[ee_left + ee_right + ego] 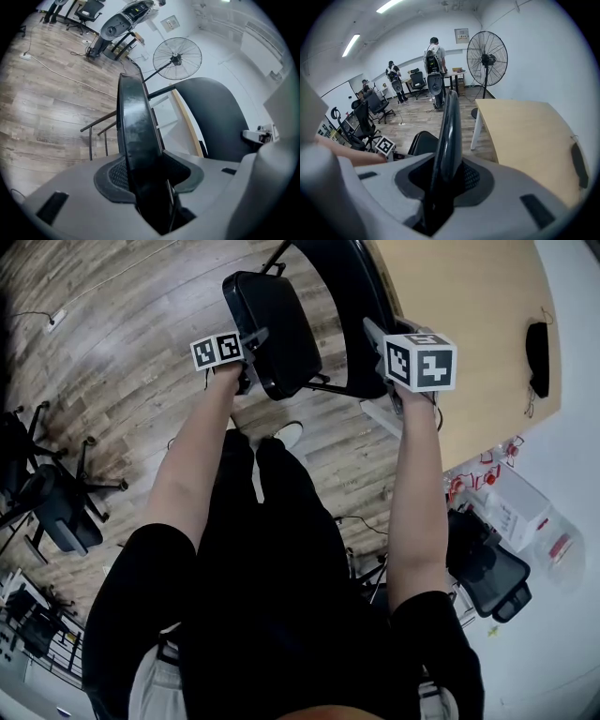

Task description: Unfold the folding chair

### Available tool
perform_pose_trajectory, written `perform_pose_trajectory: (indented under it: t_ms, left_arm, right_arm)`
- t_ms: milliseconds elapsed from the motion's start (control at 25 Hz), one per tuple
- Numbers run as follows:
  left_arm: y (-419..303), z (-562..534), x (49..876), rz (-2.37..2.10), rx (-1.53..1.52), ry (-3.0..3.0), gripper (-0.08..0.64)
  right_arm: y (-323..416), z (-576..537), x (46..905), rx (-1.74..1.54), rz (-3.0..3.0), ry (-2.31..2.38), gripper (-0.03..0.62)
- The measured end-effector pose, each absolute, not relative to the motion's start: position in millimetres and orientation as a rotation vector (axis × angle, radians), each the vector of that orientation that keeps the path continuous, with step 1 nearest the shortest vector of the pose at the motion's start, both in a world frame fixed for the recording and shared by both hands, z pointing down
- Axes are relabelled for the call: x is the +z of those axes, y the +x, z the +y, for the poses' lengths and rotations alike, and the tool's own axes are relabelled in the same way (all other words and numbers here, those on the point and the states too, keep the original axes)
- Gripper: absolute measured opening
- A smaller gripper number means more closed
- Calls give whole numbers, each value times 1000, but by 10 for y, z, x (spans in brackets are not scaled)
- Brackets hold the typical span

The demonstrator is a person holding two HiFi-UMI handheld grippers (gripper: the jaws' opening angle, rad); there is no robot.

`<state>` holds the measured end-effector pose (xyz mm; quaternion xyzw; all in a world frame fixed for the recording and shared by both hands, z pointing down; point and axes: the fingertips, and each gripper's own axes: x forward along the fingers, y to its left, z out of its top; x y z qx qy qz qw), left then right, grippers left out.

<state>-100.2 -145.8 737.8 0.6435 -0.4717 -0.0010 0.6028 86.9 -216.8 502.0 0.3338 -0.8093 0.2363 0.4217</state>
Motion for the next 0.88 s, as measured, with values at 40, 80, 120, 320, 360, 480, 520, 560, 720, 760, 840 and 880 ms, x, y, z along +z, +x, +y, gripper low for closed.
perform_pose_trajectory:
  t_ms: [40,80,120,320,360,480,520,560,720,760,840,880]
  left_arm:
    - [-1060,-1414,7401,-1082,-9,1489,173]
    - [-1115,-1377,7423,-1075,-13,1489,174]
    - [-1167,-1345,7446,-1071,-17,1487,175]
    - [-1326,-1221,7561,-1059,-33,1487,178]
    - [-1355,-1201,7585,-1052,-38,1491,178]
    - [-1458,-1130,7693,-1033,-48,1492,181]
    - [-1500,-1098,7735,-1027,-52,1488,181]
    - [-1546,-1063,7776,-1022,-56,1483,183]
    - [-1726,-948,7921,-1004,-79,1478,185]
    - [-1768,-920,7963,-1001,-86,1476,186]
    - [-1852,-858,8050,-990,-101,1473,187]
    - [-1890,-830,8088,-983,-108,1473,189]
  right_arm:
    - [833,-2143,5027,592,-2028,834,103]
    - [794,-2121,5034,590,-2030,831,102]
    - [758,-2102,5041,587,-2031,829,103]
    - [712,-2061,5096,588,-2034,836,103]
    - [712,-2064,5112,589,-2035,836,103]
    - [728,-2083,5180,593,-2040,836,103]
    - [730,-2087,5204,594,-2043,832,103]
    - [723,-2086,5225,595,-2048,825,103]
    - [670,-2076,5301,594,-2058,793,103]
    - [671,-2077,5323,597,-2059,794,103]
    - [667,-2076,5369,607,-2068,796,103]
    - [659,-2075,5388,610,-2077,793,103]
